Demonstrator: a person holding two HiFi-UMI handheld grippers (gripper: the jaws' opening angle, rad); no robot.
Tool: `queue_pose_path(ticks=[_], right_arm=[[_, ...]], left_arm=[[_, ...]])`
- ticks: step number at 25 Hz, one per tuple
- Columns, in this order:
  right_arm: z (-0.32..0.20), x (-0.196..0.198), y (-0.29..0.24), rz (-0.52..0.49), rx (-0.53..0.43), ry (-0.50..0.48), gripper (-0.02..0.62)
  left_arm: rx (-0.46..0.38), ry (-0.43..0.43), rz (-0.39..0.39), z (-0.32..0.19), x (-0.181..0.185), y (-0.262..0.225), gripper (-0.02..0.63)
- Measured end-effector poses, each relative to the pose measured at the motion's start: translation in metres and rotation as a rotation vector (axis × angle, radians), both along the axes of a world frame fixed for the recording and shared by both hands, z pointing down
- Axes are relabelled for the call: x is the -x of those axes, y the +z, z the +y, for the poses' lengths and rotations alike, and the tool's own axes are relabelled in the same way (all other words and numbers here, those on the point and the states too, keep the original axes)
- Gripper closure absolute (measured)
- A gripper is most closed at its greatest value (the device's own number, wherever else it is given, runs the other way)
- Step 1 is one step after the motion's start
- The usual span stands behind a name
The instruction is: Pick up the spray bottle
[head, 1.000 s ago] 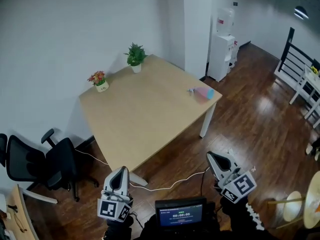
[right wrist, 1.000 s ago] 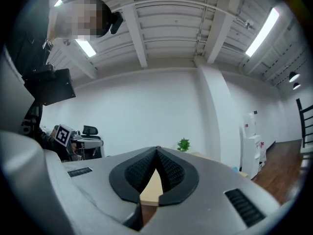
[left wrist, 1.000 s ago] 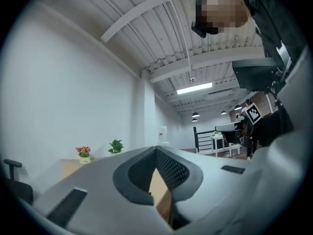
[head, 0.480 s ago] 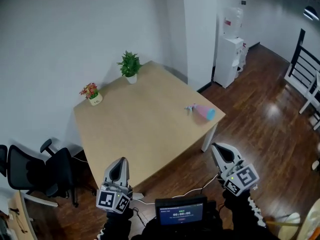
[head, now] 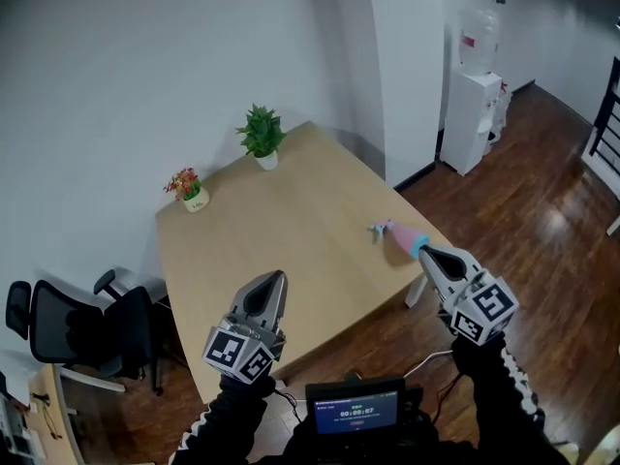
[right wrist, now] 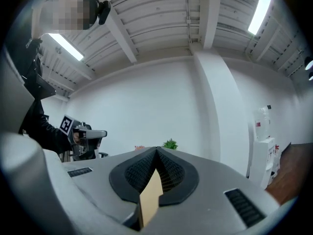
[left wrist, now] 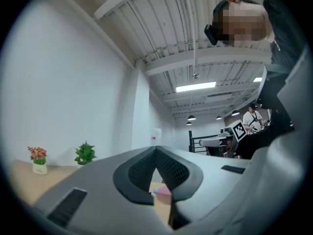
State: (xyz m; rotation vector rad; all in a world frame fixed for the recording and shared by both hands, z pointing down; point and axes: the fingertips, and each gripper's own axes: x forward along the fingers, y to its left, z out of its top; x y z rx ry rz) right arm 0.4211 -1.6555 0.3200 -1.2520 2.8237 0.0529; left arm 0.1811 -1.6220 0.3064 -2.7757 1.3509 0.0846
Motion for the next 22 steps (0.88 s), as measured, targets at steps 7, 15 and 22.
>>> queue_pose_path(ticks=[7, 15, 22], right_arm=[[-0.087, 0.06, -0.012, 0.106, 0.098, -0.042, 0.547], [-0.191, 0.094, 0.002, 0.253, 0.287, -0.076, 0.466], [-0.275, 0.069, 0.046, 0.362, 0.412, -0.108, 0.347]], left_arm=[[-0.001, 0.166, 0.057, -0.099, 0.014, -0.029, 0.6], [0.06, 0.21, 0.054, -0.183, 0.033, -0.013, 0.58], [0.135, 0.305, 0.056, -0.236, -0.009, 0.007, 0.58]])
